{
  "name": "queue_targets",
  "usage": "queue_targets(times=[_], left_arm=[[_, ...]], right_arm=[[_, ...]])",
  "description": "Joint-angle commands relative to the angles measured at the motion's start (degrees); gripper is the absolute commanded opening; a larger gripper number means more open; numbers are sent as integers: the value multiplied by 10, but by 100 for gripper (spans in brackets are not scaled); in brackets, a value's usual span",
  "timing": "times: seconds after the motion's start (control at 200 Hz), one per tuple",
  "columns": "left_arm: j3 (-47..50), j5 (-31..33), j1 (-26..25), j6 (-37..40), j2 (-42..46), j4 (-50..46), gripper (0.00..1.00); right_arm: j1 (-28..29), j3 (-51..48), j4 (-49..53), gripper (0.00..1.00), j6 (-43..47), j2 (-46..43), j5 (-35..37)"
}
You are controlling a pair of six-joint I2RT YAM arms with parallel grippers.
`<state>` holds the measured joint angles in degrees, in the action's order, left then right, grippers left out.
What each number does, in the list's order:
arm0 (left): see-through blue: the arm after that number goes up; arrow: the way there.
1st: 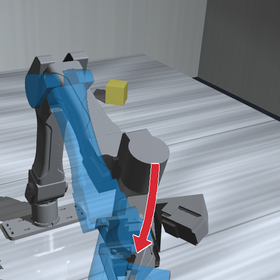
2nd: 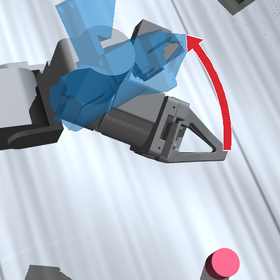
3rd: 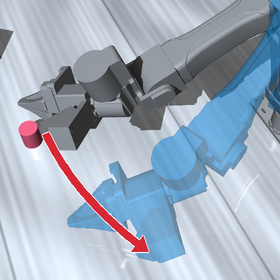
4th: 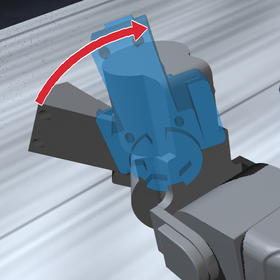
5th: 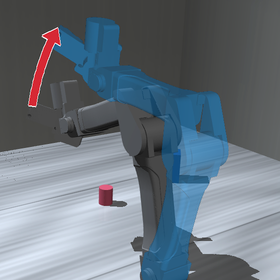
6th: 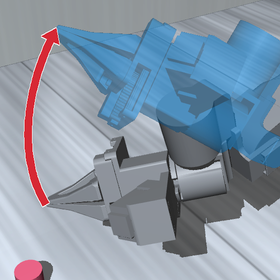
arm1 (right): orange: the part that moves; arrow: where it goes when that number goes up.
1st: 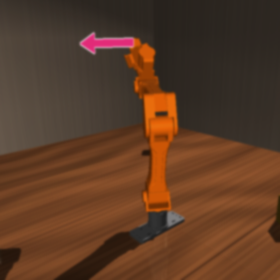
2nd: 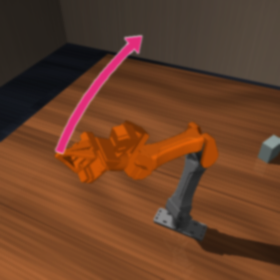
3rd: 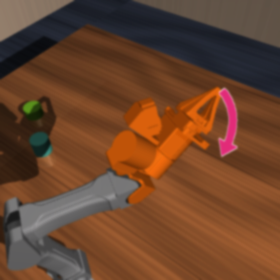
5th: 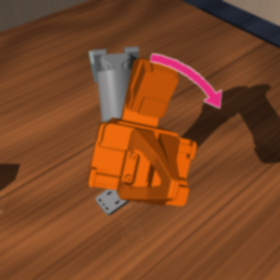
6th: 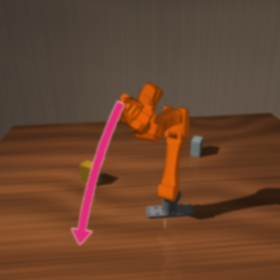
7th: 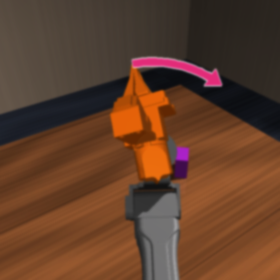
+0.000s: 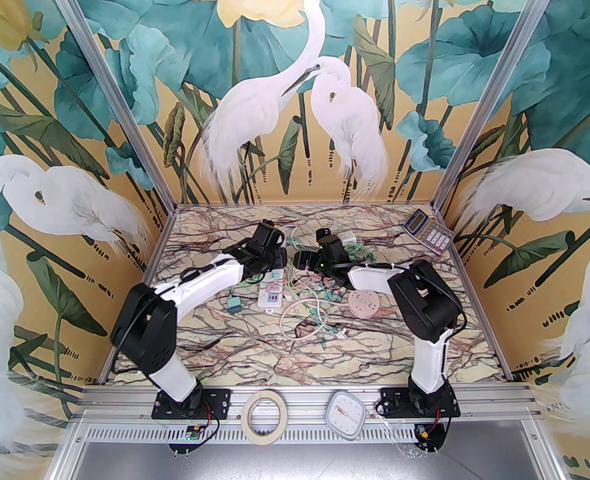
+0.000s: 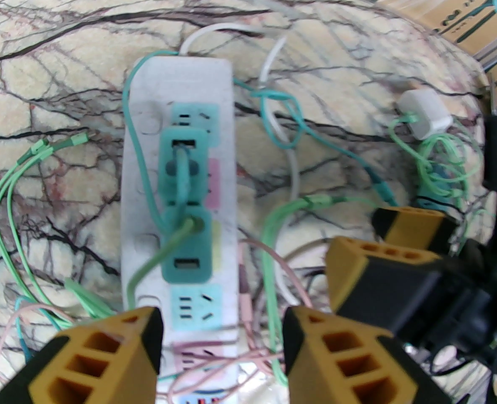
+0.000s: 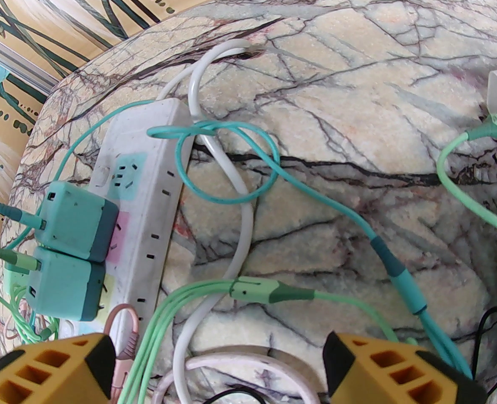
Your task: Pull the plug off the socket
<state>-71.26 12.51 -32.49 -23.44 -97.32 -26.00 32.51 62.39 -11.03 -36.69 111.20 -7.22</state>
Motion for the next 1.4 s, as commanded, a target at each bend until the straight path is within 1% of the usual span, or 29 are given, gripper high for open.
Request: queue_targets(times=[0.0,0.08,0.11,0.165,0.18,0.365,0.51,0.615,0.755,0.78,0.845,0.89,0.965,1.07,1.12,1.165,1.245,1.265,1.27,1.275,1.31,1.34,1.395], left_arm=[[-20,29,0,16,-25,-29,51],[-33,34,0,17,-47,-36,49],[-41,35,0,17,-57,-40,48],[-52,41,0,18,-72,-46,48],[-54,44,0,18,-74,-47,47],[-70,46,1,17,-97,-49,46],[-87,51,3,17,-121,-58,42],[-107,46,10,15,-144,-65,41],[-126,39,16,10,-172,-74,36],[-127,41,16,10,-174,-74,35],[-129,43,16,8,-175,-73,23],[-128,44,16,7,-172,-71,18],[-124,39,15,10,-164,-67,14],[-109,25,14,17,-146,-48,13],[-107,24,14,17,-144,-49,13],[-106,22,14,17,-144,-52,13],[-103,11,13,16,-144,-53,13],[-102,8,12,16,-143,-52,13],[-102,7,12,16,-142,-52,13],[-102,7,11,16,-142,-52,13],[-100,6,9,15,-141,-51,13],[-97,5,7,15,-140,-51,13],[-94,0,3,15,-138,-49,13]], right_arm=[[-2,-7,-7,92,-10,-18,12],[-2,-7,-7,93,-11,-18,12],[-2,-7,-7,95,-11,-18,12],[-2,-7,-7,97,-11,-18,13],[-2,-7,-6,100,-10,-18,14],[-3,-7,-6,99,-11,-20,14],[-3,-10,-10,99,-12,-21,12],[-2,-8,-9,99,-13,-19,10],[-3,-7,-6,99,-12,-19,10],[-3,-6,-7,99,-12,-19,9],[-3,-6,-7,99,-12,-17,8],[-3,-4,-4,99,-12,-16,8],[-3,-1,-1,99,-12,-13,6],[-3,13,9,100,-14,-1,-8],[-3,24,14,98,-15,9,-22],[-4,39,20,94,-15,22,-35],[-5,74,34,83,-17,51,-64],[-6,83,37,75,-18,60,-74],[-6,83,37,75,-18,60,-74],[-6,87,38,72,-19,64,-77],[-7,101,41,64,-24,78,-89],[-8,112,44,61,-30,88,-99],[-10,138,54,59,-38,112,-118]])
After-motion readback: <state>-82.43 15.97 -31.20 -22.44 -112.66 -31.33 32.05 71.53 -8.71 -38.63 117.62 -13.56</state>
